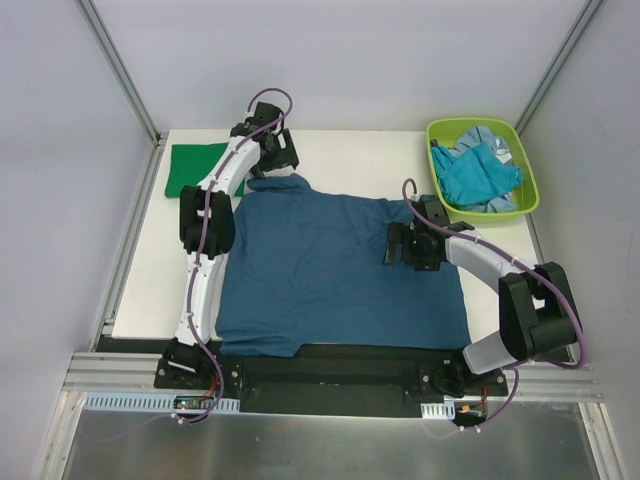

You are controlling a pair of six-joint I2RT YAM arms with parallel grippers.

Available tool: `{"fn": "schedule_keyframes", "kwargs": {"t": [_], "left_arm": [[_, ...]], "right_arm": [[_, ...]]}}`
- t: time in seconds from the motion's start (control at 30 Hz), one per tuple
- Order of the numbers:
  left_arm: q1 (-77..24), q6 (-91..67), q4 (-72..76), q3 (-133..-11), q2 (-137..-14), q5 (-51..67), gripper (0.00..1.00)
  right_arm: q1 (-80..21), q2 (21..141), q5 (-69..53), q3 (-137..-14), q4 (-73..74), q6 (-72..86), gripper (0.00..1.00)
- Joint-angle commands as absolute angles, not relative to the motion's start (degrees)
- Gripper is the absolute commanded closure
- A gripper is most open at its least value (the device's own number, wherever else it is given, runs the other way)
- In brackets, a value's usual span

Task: Fold and stack the t-shirts
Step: Flatten out the tshirt

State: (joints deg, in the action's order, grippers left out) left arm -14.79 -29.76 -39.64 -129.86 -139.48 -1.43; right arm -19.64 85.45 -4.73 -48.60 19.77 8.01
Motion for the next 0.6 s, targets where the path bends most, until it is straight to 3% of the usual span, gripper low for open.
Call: {"fn": "schedule_keyframes", "kwargs": {"t": [0.0,0.23,0.37,0.57], "left_arm": [[-14.7,-28.0,-40.9,-135.3,-140.3,-4.1,0.08],[-15.5,-26.6,-40.8,-128.1,-138.7,-3.0,0.10],[-16.3,-19.9,-40.6,-133.4,-142.5,7.2,0.13],[-17.1,-15.8,-40.3,-137.5,-146.6,7.5,0.23]], "right_arm": [[-19.2,85.6,-4.4,-50.6,21.0,6.6,0.03],[-19.2,85.5,-3.8,-50.2,20.9,6.6,0.04],[-19.3,86.1,-3.9,-50.4,20.8,6.5,0.04],[-19.2,86.4,-4.1,-50.1,21.0,6.6,0.04]]}}
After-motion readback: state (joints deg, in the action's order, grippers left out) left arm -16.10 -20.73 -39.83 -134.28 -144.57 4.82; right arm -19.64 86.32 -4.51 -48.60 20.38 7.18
